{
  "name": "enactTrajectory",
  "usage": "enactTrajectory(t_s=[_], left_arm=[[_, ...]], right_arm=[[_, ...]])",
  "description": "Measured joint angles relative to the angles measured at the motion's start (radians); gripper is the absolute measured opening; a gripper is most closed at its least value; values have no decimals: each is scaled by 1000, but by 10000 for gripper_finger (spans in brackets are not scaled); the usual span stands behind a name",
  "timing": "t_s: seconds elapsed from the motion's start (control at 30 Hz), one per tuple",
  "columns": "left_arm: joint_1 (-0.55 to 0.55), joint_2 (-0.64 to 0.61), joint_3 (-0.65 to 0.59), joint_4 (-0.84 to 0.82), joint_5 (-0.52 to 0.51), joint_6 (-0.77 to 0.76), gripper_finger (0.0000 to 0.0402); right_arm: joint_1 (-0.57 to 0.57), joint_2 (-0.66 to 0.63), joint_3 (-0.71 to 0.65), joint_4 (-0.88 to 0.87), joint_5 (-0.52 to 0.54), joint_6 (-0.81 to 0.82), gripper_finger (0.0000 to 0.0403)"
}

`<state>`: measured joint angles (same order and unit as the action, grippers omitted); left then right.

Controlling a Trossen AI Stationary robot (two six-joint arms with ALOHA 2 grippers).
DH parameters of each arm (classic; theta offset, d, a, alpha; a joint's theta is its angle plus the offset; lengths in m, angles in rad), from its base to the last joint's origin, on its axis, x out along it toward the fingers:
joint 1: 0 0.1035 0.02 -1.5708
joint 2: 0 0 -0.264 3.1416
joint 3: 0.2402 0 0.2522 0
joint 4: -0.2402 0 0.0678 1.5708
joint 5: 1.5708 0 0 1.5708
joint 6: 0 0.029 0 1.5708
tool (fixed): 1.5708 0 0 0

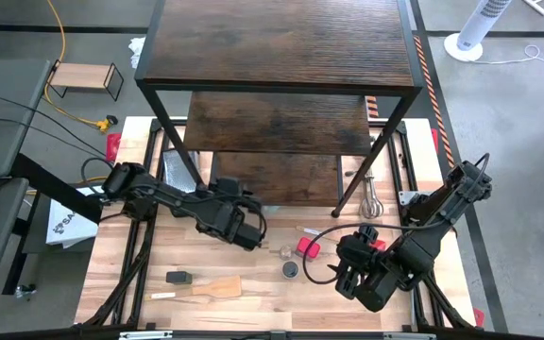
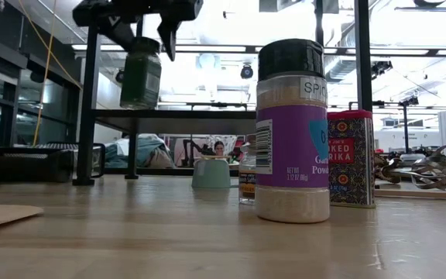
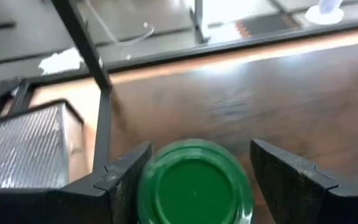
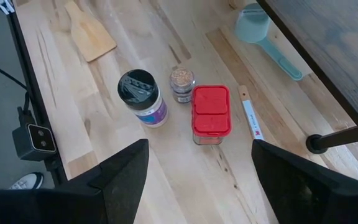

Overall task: Shelf spices
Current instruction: Put the green seasoning bottle onto the shelf

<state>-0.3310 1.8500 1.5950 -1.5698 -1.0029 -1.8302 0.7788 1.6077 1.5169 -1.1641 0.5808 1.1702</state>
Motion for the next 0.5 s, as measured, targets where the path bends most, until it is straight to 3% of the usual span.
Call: enactTrajectory(t_s=[0.17,0.5], left_arm=[[7,-2,22,-1,-84,39,264],[18,-2,27,-3,-133,74,264]], right_arm=[[0,0,0,2,3,19,282],[0,0,0,2,11,43,282]])
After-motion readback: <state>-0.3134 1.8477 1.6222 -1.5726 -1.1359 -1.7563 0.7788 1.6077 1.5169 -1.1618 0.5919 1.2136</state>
